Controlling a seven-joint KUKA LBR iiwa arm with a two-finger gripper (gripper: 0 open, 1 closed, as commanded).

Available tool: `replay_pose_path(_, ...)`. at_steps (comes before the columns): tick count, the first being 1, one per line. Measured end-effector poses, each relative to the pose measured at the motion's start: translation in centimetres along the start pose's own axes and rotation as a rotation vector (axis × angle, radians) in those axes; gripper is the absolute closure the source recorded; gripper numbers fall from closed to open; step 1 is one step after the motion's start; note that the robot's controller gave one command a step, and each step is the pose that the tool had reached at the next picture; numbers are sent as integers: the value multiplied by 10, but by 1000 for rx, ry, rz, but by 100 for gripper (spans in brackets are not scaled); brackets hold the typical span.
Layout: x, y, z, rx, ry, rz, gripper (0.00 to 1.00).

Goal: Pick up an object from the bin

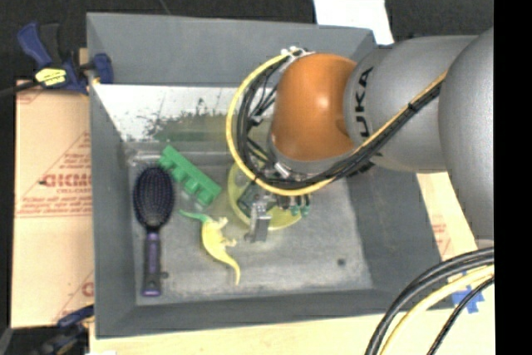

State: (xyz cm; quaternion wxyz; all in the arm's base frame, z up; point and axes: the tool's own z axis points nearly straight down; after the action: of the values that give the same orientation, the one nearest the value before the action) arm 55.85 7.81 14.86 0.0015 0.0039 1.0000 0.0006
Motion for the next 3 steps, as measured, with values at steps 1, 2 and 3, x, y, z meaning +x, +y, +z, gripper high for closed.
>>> replay_pose_path(1, 0, 0, 0, 0, 0, 0, 0)
replay_pose_path(2, 31, -10, -72, -2, -9, 72, 0)
replay_pose_path(3, 18, -27, -13, 2, 6, 11, 0)
